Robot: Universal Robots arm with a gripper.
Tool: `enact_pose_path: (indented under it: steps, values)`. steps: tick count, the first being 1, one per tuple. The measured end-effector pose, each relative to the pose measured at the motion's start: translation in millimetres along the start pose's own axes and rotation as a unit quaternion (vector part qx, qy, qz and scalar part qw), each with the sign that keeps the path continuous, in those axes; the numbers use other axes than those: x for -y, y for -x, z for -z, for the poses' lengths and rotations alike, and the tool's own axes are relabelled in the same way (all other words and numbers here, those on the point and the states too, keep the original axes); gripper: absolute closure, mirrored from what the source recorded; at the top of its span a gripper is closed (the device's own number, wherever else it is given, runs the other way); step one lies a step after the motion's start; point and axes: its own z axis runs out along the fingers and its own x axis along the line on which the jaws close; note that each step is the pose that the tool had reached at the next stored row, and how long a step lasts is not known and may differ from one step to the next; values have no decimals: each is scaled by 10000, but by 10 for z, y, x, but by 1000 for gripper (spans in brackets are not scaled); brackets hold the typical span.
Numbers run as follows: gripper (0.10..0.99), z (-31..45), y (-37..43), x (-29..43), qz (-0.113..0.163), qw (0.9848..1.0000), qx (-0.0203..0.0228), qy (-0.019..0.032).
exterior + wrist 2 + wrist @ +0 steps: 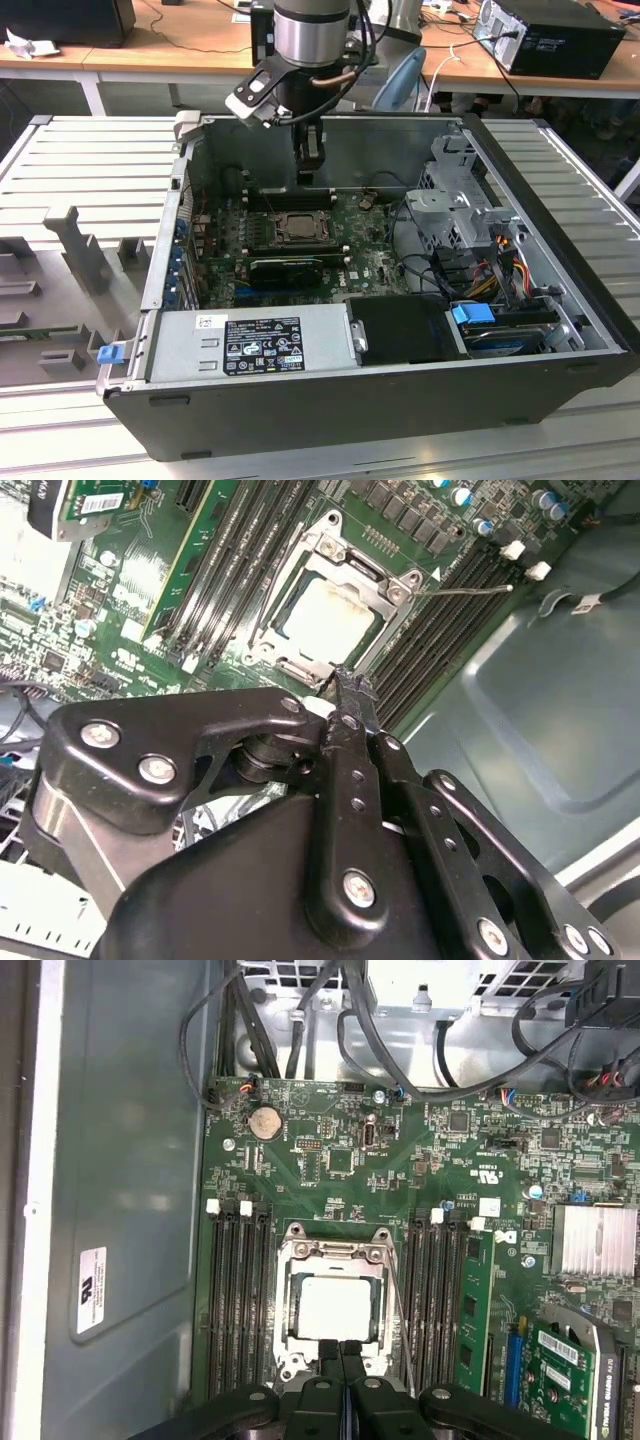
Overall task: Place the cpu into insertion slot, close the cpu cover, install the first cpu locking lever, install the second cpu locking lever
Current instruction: 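Install the first cpu locking lever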
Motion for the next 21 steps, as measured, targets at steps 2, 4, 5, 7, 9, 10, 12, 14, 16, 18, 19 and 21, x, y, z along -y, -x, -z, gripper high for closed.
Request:
enact_pose_path:
  steps: [2, 4, 5, 7, 9, 10, 12, 14, 16, 18, 19, 21]
  values:
    - [980, 55, -2, -1, 0, 10000, 1, 0]
    - [980, 112, -4, -2, 0, 10000, 0, 0]
    - [980, 129, -4, -2, 0, 10000, 0, 0]
    - [980, 224, -8, -4, 0, 10000, 0, 0]
    - [980, 297, -10, -5, 0, 10000, 0, 0]
    - [980, 302, -11, -5, 7, 10000, -1, 0]
    - [980, 303, -11, -5, 199, 9998, -3, -7]
    - [980, 303, -11, -5, 423, 9991, -6, -15]
    - [980, 303, -11, -5, 583, 9983, -9, -21]
    - [980, 303, -11, -5, 689, 9976, -10, -24]
    - [980, 303, -11, -5, 724, 9974, -11, -26]
    - [980, 303, -11, -5, 816, 9967, -13, -29]
